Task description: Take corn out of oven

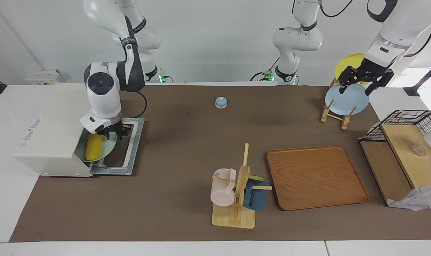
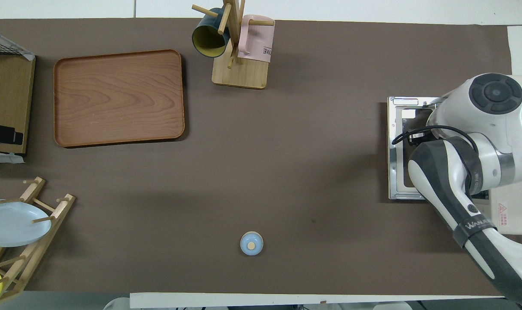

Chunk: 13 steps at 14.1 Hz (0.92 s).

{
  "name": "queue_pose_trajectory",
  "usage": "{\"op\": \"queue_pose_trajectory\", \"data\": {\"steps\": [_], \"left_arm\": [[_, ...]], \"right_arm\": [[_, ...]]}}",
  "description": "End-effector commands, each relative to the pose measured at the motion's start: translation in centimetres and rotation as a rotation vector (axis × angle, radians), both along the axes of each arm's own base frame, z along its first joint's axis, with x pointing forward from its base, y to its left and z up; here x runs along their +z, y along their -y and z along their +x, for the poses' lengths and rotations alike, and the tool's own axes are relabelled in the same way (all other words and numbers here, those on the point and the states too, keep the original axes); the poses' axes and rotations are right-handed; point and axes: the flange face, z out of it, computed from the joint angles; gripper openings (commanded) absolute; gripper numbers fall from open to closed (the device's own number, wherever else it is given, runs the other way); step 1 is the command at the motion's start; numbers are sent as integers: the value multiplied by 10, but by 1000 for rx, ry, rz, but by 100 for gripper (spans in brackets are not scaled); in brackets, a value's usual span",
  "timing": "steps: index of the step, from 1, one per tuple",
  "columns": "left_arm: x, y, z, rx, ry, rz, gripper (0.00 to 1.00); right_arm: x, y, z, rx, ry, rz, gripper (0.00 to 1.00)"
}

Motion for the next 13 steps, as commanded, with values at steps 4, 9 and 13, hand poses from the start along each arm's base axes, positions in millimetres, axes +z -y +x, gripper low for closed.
{"op": "queue_pose_trajectory", "data": {"steps": [4,9,13], "left_arm": [[-2,-3,-9,5,14,1,100],[-1,-3,-10,8,17,1,100],[-1,-3,-8,8,27,1,100]], "right_arm": [[-5,5,-2,108,2,5,0],[0,7,2,113,6,-11,0],[27,-39,18,60,-15,-38,0]]}}
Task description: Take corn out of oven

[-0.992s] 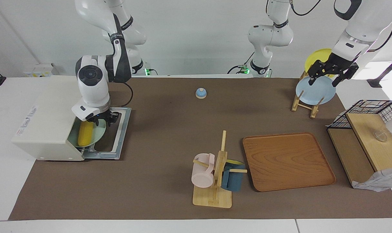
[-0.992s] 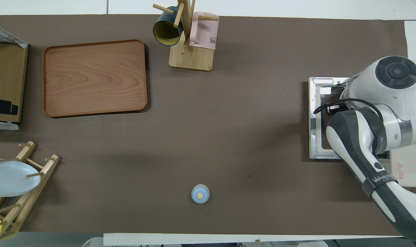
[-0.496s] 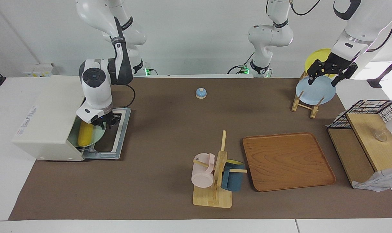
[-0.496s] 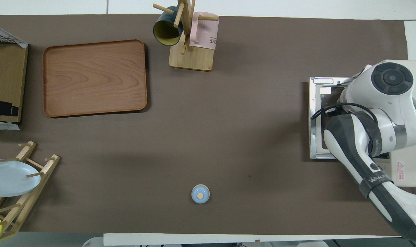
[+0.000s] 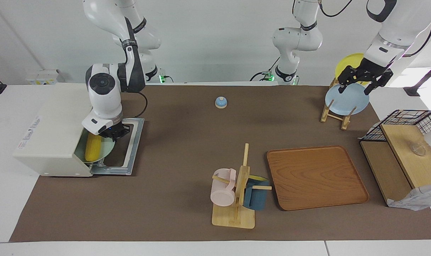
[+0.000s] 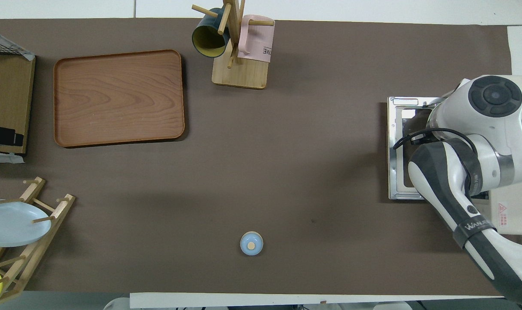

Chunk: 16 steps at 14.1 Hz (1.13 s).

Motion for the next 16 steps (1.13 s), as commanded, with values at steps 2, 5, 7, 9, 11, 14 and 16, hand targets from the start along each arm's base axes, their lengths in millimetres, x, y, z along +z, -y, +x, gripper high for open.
{"op": "queue_pose_trajectory", "data": {"steps": [2,5,7,9,11,14,16], "left_arm": [[0,-3,-7,8,25,2,100],[-1,-13,-7,22,22,1,100],[0,-30,-8,51,24,1,100],[-1,-43,-8,75,19,2,100],[-1,-52,-9,94,18,2,100],[0,-62,-9,115,21,4,100],[0,-64,-10,123,20,2,100]], "right_arm": [[29,-56,19,-52,-13,-34,0],[34,-92,14,-74,-4,-44,0],[34,-112,10,-80,7,-45,0],[36,-146,1,-91,24,-47,0],[38,-189,-12,-120,33,-11,0],[40,-289,-41,-175,44,32,0],[41,-360,-56,-230,41,83,0]]}}
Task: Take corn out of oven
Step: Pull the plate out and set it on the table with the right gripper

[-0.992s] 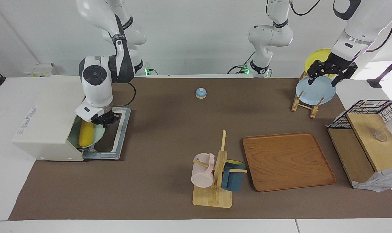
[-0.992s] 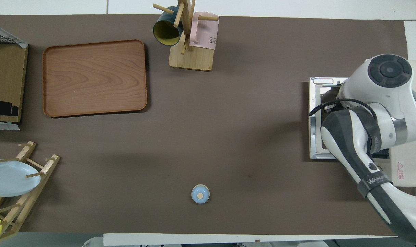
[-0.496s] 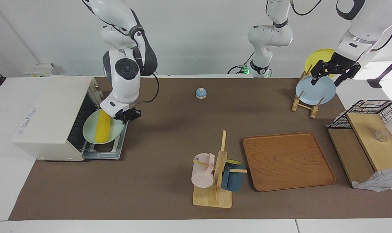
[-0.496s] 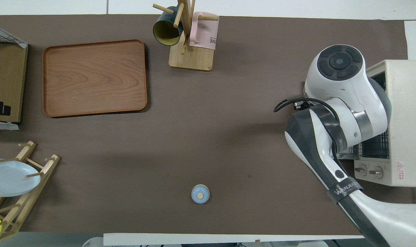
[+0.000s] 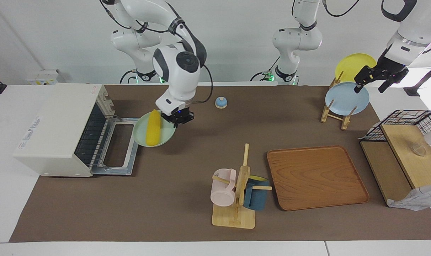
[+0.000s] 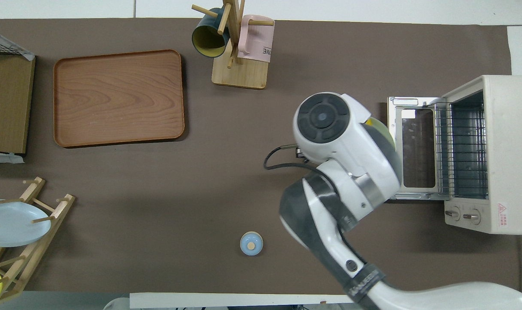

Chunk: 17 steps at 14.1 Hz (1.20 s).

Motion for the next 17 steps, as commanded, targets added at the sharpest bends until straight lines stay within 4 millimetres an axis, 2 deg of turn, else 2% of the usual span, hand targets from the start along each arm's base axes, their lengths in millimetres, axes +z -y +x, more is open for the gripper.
{"op": "queue_pose_trajectory", "data": {"steps": [1,2,3,4,5,6,8,9,10,13,14,15,17], "left_arm": [[-1,-13,-9,24,12,5,100],[-1,-15,-10,29,12,4,100],[-1,-16,-11,33,10,4,100],[-1,-18,-11,39,10,4,100],[-1,-23,-11,52,10,4,100],[-1,-23,-11,53,10,4,100],[0,-32,-14,71,10,3,100],[0,-33,-14,73,12,4,100],[-1,-35,-14,74,9,3,100],[-4,-42,-18,85,7,2,100],[-5,-43,-18,85,6,1,100],[-5,-43,-19,84,6,3,100],[-5,-43,-19,84,9,3,100]], "right_arm": [[-3,-88,-5,-67,-26,47,0],[-7,-120,-9,-81,-27,51,0],[-11,-143,-8,-102,-22,63,0],[-23,-158,-9,-106,-36,44,0],[-27,-186,-8,-95,-33,61,0],[-35,-200,-2,-106,-28,74,0],[-56,-222,4,-104,-22,85,0],[-66,-227,10,-112,-18,87,0],[-78,-239,7,-114,-10,83,0],[-81,-252,2,-111,19,85,3],[-83,-251,2,-111,15,77,51],[-83,-251,1,-112,13,75,95],[-74,-242,7,-122,13,65,98]]}}
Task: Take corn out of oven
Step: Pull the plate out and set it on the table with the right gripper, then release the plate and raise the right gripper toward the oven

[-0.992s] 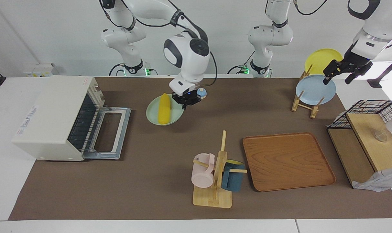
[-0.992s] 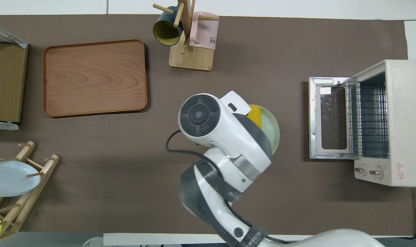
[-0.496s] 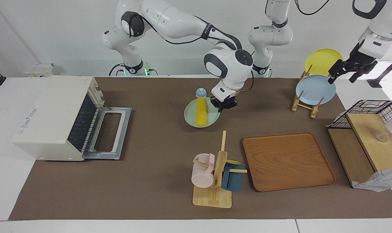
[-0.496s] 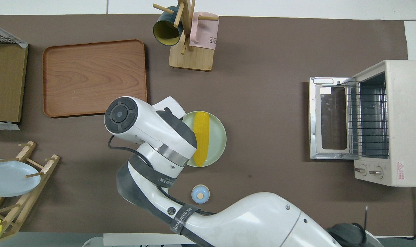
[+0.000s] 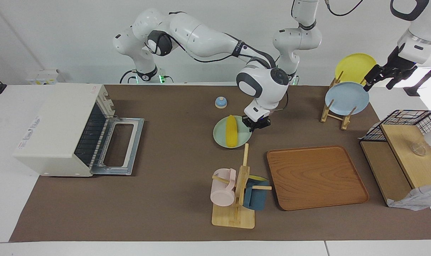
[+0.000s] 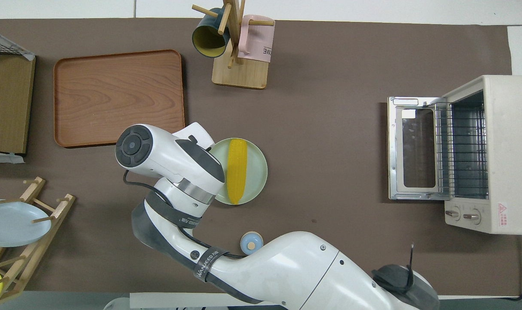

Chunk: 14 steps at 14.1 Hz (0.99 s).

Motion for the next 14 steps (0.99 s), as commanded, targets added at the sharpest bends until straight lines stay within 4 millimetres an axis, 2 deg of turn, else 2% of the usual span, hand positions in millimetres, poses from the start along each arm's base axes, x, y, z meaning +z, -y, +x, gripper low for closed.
{"op": "queue_pose_trajectory", "data": {"steps": [1,3,4,6,8,9,10,12,14], "left_arm": [[-1,-3,-8,3,21,9,100],[-1,-1,-7,0,26,8,100],[-1,-1,-7,0,26,10,100],[0,2,-6,-8,29,10,100],[2,7,-4,-16,41,13,100],[1,9,-3,-21,43,14,100],[1,10,-3,-24,43,14,100],[1,15,-3,-35,41,14,100],[1,30,0,-62,43,14,100]], "right_arm": [[27,17,13,-30,-1,-23,98],[62,49,30,-35,-15,-38,98],[73,60,35,-43,-17,-44,98],[108,98,59,-40,-11,-17,98],[159,164,76,49,-33,-20,98],[173,202,90,75,-44,-18,98],[182,244,102,102,-60,-19,98],[186,310,123,165,-90,-10,98],[186,363,135,188,-113,-4,98]]}}
